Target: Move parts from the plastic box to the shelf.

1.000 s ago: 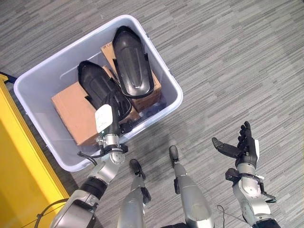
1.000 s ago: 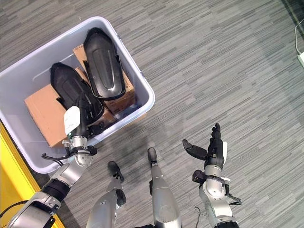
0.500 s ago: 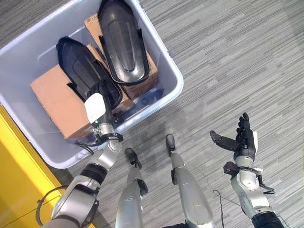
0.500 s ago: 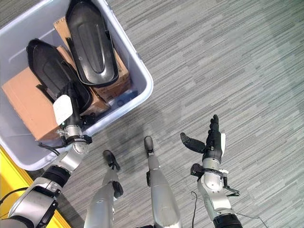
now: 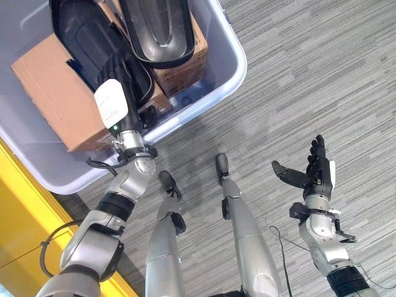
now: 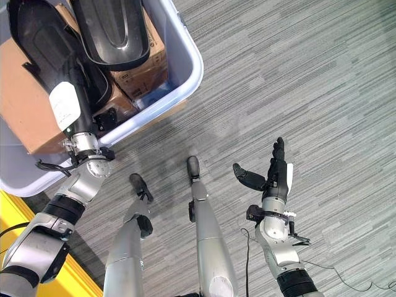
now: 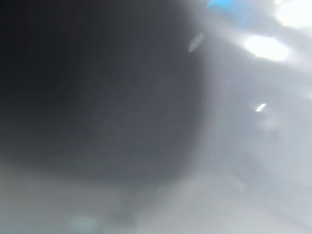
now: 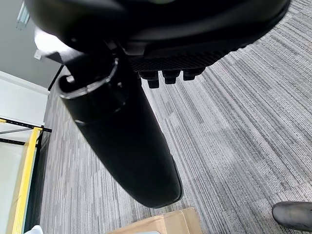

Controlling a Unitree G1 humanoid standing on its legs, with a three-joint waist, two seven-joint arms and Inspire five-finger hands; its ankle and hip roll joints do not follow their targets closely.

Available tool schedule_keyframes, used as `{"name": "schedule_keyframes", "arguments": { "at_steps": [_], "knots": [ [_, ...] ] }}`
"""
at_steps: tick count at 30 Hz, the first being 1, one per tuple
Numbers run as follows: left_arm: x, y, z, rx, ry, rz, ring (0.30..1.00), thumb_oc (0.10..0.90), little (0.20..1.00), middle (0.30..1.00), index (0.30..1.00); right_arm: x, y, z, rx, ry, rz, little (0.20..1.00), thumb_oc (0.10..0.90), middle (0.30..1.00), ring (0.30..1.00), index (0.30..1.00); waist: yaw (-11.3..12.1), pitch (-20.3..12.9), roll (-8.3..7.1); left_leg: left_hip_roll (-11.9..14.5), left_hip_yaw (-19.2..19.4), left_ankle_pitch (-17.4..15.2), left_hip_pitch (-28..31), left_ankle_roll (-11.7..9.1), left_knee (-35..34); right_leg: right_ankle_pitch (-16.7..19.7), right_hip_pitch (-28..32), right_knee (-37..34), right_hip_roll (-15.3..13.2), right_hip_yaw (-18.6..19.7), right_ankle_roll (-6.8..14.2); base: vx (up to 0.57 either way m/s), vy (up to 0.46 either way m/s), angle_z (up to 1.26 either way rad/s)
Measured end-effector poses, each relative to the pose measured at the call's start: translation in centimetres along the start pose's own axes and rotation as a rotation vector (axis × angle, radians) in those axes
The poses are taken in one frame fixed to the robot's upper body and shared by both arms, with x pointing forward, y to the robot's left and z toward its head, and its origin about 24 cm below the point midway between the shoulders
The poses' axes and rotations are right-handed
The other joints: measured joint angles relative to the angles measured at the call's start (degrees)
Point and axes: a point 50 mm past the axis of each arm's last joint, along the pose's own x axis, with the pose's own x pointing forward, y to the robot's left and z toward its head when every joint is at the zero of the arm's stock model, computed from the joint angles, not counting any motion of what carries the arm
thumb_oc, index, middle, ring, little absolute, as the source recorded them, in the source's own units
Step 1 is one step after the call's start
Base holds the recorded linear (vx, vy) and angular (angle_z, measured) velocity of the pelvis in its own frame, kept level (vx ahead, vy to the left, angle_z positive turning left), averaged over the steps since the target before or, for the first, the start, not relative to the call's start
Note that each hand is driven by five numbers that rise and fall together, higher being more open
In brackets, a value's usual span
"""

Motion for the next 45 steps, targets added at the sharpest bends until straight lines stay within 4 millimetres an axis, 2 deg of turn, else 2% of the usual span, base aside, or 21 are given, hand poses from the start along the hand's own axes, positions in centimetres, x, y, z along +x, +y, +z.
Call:
{"name": "schedule_keyframes", "arguments": {
  "at_steps": [5,7,12,14,17,19,21,23,25,27,29,31,33,35,40,42,45],
  "knots": [
    [0.8,0.4,1.1,-0.006,-0.040,0.026,0.300,0.400,0.300,0.300,0.300,-0.1,0.2,-0.1,-0.002,0.004,0.012,1.000,0.900,1.000,1.000,1.000,0.3,0.0,-0.26,0.0,-0.2,-0.1,-1.7,0.0,1.2,-0.1,-1.1,0.0,-0.4,0.0,0.2,0.00,-0.008,-0.01],
    [1.2,0.9,0.8,0.023,-0.057,0.035,0.300,0.400,0.300,0.300,0.300,-0.3,0.4,-0.2,-0.004,0.009,0.022,1.000,0.900,1.000,1.000,1.000,0.0,0.0,-0.48,0.0,-1.1,-0.1,-1.8,0.0,0.7,-1.2,-0.8,-0.8,-0.4,-0.5,1.8,-0.01,0.009,-0.08],
    [0.8,0.6,-0.1,0.094,-0.068,0.014,0.300,0.400,0.300,0.300,0.300,-0.4,0.3,-0.4,0.004,0.017,0.011,1.000,0.900,1.000,1.000,1.000,-1.0,-0.3,-1.49,-0.2,-1.1,0.3,1.0,0.3,-1.1,-0.9,1.9,-1.5,-0.3,-0.4,1.8,-0.01,0.047,0.03],
    [-1.0,-0.5,-1.6,0.114,-0.017,-0.046,0.300,0.400,0.300,0.300,0.300,-0.9,0.2,-0.9,0.003,0.039,0.005,1.000,0.900,1.000,1.000,1.000,-1.2,-0.3,-1.60,-0.4,-1.1,1.3,5.6,0.2,-3.3,0.8,6.7,-3.8,-0.2,-0.6,1.3,0.02,0.090,0.02],
    [-4.8,-2.2,-4.4,0.144,0.076,-0.166,0.300,0.400,0.300,0.300,0.300,-1.8,-0.4,-2.7,-0.009,0.111,-0.026,1.000,0.900,1.000,1.000,1.000,-0.9,-0.3,-1.79,-1.1,-1.2,1.8,15.5,0.1,-8.4,2.9,16.5,-8.0,-0.2,-1.2,0.5,0.02,0.127,0.09],
    [-7.4,-2.6,-6.3,0.169,0.124,-0.249,0.300,0.400,0.300,0.300,0.300,-2.4,-1.0,-3.8,-0.023,0.152,-0.041,1.000,0.900,1.000,1.000,1.000,-0.5,-0.3,-1.78,-1.2,-1.1,2.4,22.3,-0.3,-11.8,3.4,23.0,-10.9,0.0,-1.6,-0.1,0.04,0.112,-0.03],
    [-9.7,-2.8,-8.0,0.185,0.168,-0.324,0.300,0.400,0.300,0.300,0.300,-3.0,-1.5,-3.9,-0.022,0.158,-0.040,1.000,0.900,1.000,1.000,1.000,-0.4,-0.3,-1.74,-1.4,-1.0,2.6,28.5,-0.6,-14.8,3.6,29.4,-13.7,0.2,-2.2,-0.3,0.10,0.107,0.00],
    [-12.8,-3.1,-10.0,0.176,0.249,-0.423,0.300,0.400,0.300,0.300,0.300,-3.5,-2.0,-3.2,-0.001,0.130,-0.025,1.000,0.900,1.000,1.000,1.000,-0.1,-1.2,-1.67,-1.5,-1.2,2.4,36.3,-1.0,-18.0,3.6,37.9,-17.7,0.4,-3.2,-0.3,0.14,0.077,0.09],
    [-16.7,-3.1,-12.2,0.172,0.374,-0.521,0.300,0.400,0.300,0.300,0.300,-3.7,-2.1,-3.1,0.006,0.126,-0.008,1.000,0.900,1.000,1.000,1.000,0.9,-7.6,-1.65,-1.4,-1.3,1.2,37.6,-1.5,-18.0,3.5,40.4,-20.0,0.5,-3.5,-0.4,0.13,0.064,0.08],
    [-20.1,-2.9,-13.8,0.164,0.512,-0.579,0.300,0.400,0.300,0.300,0.300,-3.5,-2.4,-3.0,0.018,0.124,-0.014,1.000,0.900,1.000,1.000,1.000,1.8,-10.4,-1.67,-1.2,-1.4,1.1,40.9,-1.6,-17.8,3.2,44.0,-20.0,0.6,-4.6,-0.4,0.15,0.076,0.17],
    [-22.9,-2.2,-14.9,0.159,0.607,-0.605,0.300,0.400,0.300,0.300,0.300,-3.1,-2.4,-2.9,0.023,0.120,-0.017,1.000,0.900,1.000,1.000,1.000,3.5,-14.8,-1.48,-1.3,-2.3,0.2,42.6,-1.7,-17.8,2.0,45.9,-20.0,0.5,-4.8,-0.5,0.25,0.108,0.16],
    [-24.5,-1.1,-16.1,0.153,0.712,-0.609,0.300,0.400,0.300,0.300,0.300,-2.7,-2.2,-2.9,0.045,0.141,-0.019,1.000,0.900,1.000,1.000,1.000,4.4,-16.2,-1.10,-1.9,-3.0,-0.7,45.9,-1.6,-17.8,0.4,49.8,-20.0,0.0,-5.8,-0.3,0.25,0.110,0.27],
    [-25.9,0.1,-17.2,0.168,0.791,-0.589,0.300,0.400,0.300,0.300,0.300,-2.9,-2.5,-3.0,0.038,0.155,-0.008,1.000,0.900,1.000,1.000,1.000,5.3,-19.5,0.15,-2.1,-2.9,-1.3,46.3,-1.6,-18.1,-0.2,50.3,-20.4,-0.3,-5.7,0.0,0.13,0.027,0.09],
    [-26.4,1.3,-17.9,0.173,0.835,-0.546,0.300,0.400,0.300,0.300,0.300,-3.3,-2.9,-3.5,0.021,0.199,-0.001,1.000,0.900,1.000,1.000,1.000,5.5,-20.9,1.24,-2.3,-3.0,-2.1,47.4,-1.5,-18.1,-0.7,51.3,-20.5,-0.5,-5.6,0.2,0.09,-0.008,-0.02],
    [-26.8,2.5,-17.9,0.158,0.842,-0.504,0.300,0.400,0.300,0.300,0.300,-5.1,-4.6,-5.2,-0.025,0.314,-0.030,1.000,0.900,1.000,1.000,1.000,5.2,-23.3,3.16,-2.2,-3.3,-2.0,47.9,-1.4,-18.1,-0.8,51.9,-20.5,-0.4,-5.9,0.3,0.06,-0.014,0.01],
    [-26.3,3.2,-17.4,0.120,0.820,-0.462,0.300,0.400,0.300,0.300,0.300,-5.8,-5.4,-5.6,-0.034,0.340,-0.036,1.000,0.900,1.000,1.000,1.000,5.4,-23.5,3.28,-2.1,-3.3,-1.4,48.4,-1.2,-18.0,-0.5,52.4,-20.5,-0.2,-6.1,0.3,0.00,0.000,0.00],
    [-26.1,3.5,-17.4,0.110,0.818,-0.442,0.300,0.400,0.300,0.300,0.300,-5.7,-5.5,-5.5,-0.035,0.343,-0.038,1.000,0.900,1.000,1.000,1.000,5.6,-23.8,3.38,-2.0,-3.5,-1.3,48.9,-1.3,-18.0,-0.6,53.0,-20.5,-0.2,-6.1,0.3,0.00,-0.003,0.01]
  ]
}}
